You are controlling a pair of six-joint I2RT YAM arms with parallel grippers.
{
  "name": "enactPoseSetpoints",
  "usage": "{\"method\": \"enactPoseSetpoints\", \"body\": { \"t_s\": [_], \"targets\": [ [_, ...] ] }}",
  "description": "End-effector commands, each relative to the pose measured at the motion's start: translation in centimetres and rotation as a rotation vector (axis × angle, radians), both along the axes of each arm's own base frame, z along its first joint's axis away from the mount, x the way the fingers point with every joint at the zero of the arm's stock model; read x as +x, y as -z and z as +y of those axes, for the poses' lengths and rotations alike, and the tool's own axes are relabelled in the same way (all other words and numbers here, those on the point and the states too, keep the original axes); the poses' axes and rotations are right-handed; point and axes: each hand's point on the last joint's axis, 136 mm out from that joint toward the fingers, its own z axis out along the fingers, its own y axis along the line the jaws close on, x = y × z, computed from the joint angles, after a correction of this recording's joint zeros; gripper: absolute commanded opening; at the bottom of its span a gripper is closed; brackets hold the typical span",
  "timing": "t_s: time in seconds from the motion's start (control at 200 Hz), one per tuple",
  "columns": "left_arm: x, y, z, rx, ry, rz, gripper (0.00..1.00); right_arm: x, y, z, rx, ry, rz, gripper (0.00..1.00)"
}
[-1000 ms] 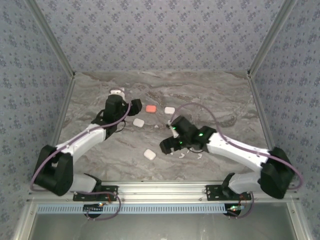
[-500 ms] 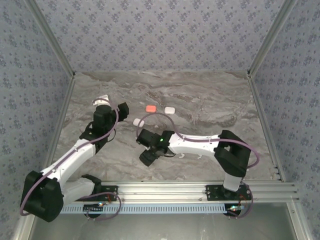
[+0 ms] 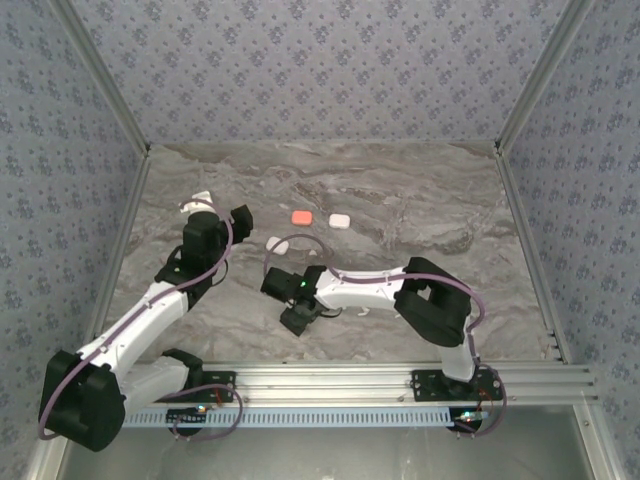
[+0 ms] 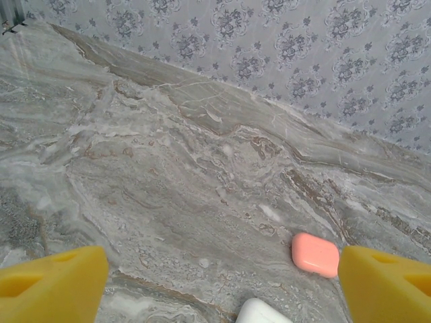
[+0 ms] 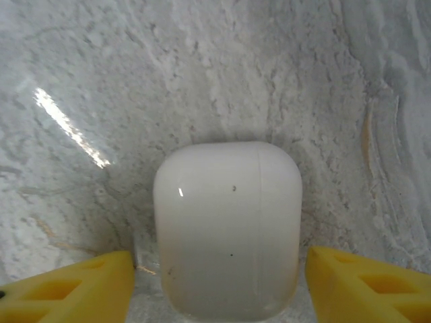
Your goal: Insert wireless bluetooth earbuds into charging case
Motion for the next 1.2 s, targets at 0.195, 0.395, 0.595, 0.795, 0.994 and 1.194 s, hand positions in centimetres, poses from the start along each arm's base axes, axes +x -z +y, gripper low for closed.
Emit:
{"method": "enactPoseSetpoints", "body": {
  "t_s": [0.195, 0.395, 0.595, 0.795, 0.994, 1.194],
  "targets": [
    [0.0, -0.4, 0.4, -0.010, -0.012, -0.012, 0.89, 0.4, 1.0, -0.7, -0.067, 0.006, -0.020, 0.58],
    [0.2, -0.7, -0.2, -0.021, 0.015, -0.014, 0.89, 1.6, 1.2, -1.4, -0.088, 0.034, -0.054, 0.48],
    [0.5, -1.5, -1.5, -0.030, 0.084, -0.023, 0.90, 3.0, -0.6, -1.5, -0.028, 0.036, -0.099, 0.42],
    [1.0, -3.5, -5.0, -0.050, 0.267, -0.032, 0.87, 5.3, -4.8, -2.1, 0.035, 0.002, -0.222, 0.42],
    [0.9, -5.6, -8.7, -0.093, 0.469, -0.039, 0.84, 8.9, -10.5, -4.7, 0.083, -0.009, -0.397, 0.42],
    [-0.3, -7.0, -12.0, -0.167, 0.668, -0.005, 0.79, 11.7, -16.1, -7.9, 0.160, -0.014, -0.557, 0.42]
  ]
}}
